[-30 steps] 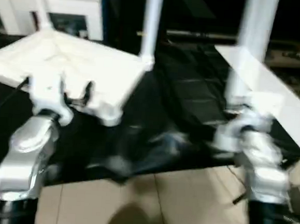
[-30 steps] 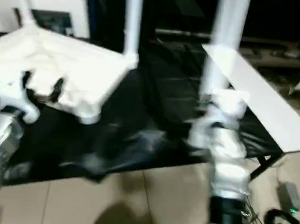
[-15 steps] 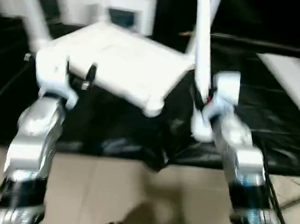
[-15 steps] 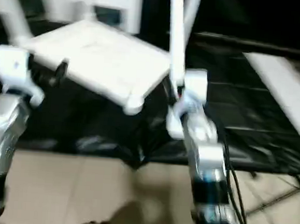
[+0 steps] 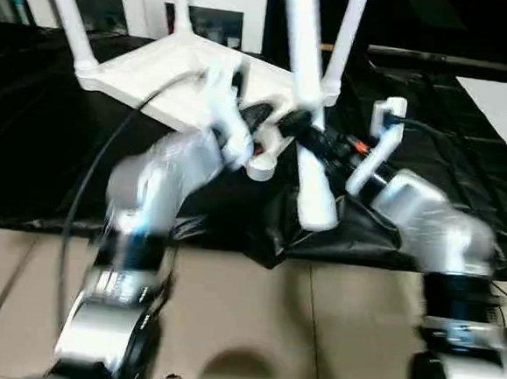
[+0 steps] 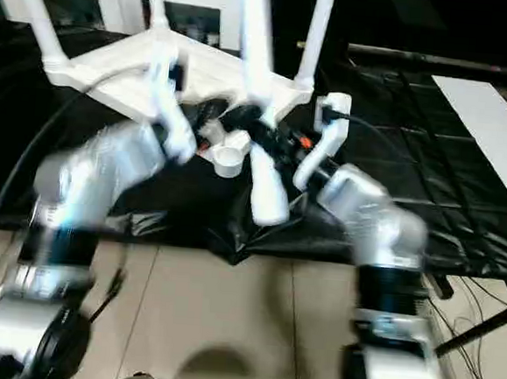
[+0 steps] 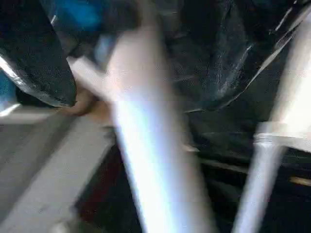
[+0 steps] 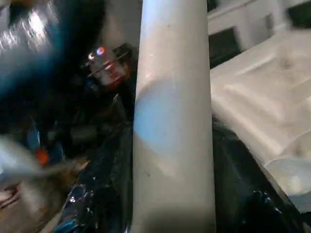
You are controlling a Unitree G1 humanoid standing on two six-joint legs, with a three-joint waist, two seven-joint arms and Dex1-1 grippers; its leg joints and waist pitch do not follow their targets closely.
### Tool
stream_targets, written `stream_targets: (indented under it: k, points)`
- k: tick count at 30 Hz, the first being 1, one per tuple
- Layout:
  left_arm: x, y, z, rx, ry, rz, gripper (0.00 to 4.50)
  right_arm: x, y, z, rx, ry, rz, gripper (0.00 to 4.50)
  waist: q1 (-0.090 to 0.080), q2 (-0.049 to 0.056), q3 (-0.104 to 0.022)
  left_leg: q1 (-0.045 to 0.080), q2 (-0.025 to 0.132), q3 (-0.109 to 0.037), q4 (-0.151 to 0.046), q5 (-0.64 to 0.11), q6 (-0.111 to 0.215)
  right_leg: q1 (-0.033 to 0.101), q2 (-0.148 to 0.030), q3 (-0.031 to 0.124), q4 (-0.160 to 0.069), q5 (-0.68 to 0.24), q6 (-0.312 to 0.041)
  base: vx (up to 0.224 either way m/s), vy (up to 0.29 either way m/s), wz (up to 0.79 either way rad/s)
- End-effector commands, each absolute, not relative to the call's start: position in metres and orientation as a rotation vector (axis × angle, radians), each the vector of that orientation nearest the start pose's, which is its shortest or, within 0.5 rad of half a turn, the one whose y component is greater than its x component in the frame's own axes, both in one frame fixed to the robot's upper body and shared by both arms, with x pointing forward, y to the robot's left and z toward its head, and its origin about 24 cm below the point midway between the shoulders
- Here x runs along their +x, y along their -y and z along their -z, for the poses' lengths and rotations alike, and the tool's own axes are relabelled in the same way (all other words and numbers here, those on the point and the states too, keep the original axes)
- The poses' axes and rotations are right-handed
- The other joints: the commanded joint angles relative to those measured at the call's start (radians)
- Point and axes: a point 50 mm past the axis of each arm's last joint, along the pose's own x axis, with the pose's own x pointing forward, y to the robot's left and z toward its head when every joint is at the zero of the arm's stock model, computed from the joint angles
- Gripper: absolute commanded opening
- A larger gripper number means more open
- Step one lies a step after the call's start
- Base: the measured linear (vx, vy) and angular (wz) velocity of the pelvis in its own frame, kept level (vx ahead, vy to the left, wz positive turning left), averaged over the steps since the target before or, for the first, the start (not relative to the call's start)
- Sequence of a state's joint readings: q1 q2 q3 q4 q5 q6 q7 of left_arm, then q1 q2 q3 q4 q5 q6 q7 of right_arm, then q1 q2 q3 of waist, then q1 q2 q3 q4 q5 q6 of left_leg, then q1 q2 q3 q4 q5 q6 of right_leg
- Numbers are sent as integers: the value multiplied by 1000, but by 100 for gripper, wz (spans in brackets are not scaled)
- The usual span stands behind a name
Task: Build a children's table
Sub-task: Pick table leg
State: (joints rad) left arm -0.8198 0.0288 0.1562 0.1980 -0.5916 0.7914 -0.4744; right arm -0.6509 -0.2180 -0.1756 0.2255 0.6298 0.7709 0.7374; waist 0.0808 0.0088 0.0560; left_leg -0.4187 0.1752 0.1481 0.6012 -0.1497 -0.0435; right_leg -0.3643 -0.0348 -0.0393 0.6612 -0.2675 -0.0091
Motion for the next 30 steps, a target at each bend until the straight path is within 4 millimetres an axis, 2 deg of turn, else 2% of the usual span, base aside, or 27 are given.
stream_targets:
  k: [1, 4, 6, 8, 13, 18, 22, 23, 24, 26, 28, 30]
  points:
    - [347, -67, -196, -590, -116, 964, 450, 329, 127, -153, 522, -157, -1034, 179, 9, -4, -74, 33, 46, -8, -52, -80, 41, 50, -97, 44, -82, 174, -242, 0, 0, 0]
    - [345, -66, -204, -664, -111, 1018, 450, 325, 128, -153, 528, -165, -1061, 179, 14, -6, -78, 35, 47, -5, -50, -71, 56, 48, -100, 42, -78, 200, -253, 0, 0, 0]
    - [344, -66, -205, -648, -127, 1030, 450, 324, 127, -153, 525, -173, -1077, 179, 20, -3, -77, 36, 50, -3, -50, -75, 60, 44, -101, 40, -80, 181, -249, 0, 0, 0]
    - [345, -66, -202, -620, -147, 1027, 450, 323, 125, -154, 524, -179, -1097, 179, 22, 3, -76, 38, 51, -4, -52, -85, 56, 41, -101, 40, -82, 157, -241, 0, 0, 0]
    - [347, -67, -198, -605, -165, 998, 450, 322, 122, -155, 520, -191, -1120, 179, 30, 2, -77, 41, 55, 0, -58, -101, 35, 40, -103, 39, -84, 142, -231, 0, 0, 0]
    - [351, -70, -199, -639, -164, 935, 388, 321, 121, -153, 514, -199, -1114, 178, 33, 1, -77, 40, 54, 3, -60, -114, 23, 39, -106, 38, -86, 135, -223, 0, 0, 0]
    - [352, -71, -199, -646, -165, 931, 366, 321, 121, -153, 515, -201, -1118, 178, 33, 2, -77, 39, 54, 2, -60, -109, 20, 39, -108, 38, -86, 143, -218, 0, 0, 0]
    - [353, -72, -198, -626, -164, 908, 355, 322, 121, -152, 441, -194, -1090, 178, 35, 6, -78, 38, 55, 1, -60, -108, 17, 39, -109, 37, -86, 145, -216, 0, 0, 0]
    - [353, -72, -198, -626, -164, 907, 336, 322, 121, -152, 438, -194, -1090, 178, 33, 3, -77, 38, 54, 2, -60, -107, 15, 40, -108, 37, -86, 150, -213, 0, 0, 0]
    - [355, -73, -197, -610, -159, 876, 332, 323, 117, -151, 324, -173, -1056, 178, 34, 4, -78, 38, 55, 2, -60, -103, 12, 40, -110, 37, -85, 161, -207, 0, 0, 0]
    - [358, -74, -196, -604, -152, 822, 328, 327, 110, -150, 234, -128, -984, 178, 31, 6, -78, 38, 55, 1, -60, -103, 7, 38, -110, 38, -85, 168, -201, 0, 0, 0]
    - [364, -77, -196, -607, -138, 744, 302, 329, 96, -148, 134, -89, -899, 178, 29, 8, -77, 39, 54, 0, -62, -115, -4, 37, -109, 37, -86, 151, -200, 0, 0, 0]
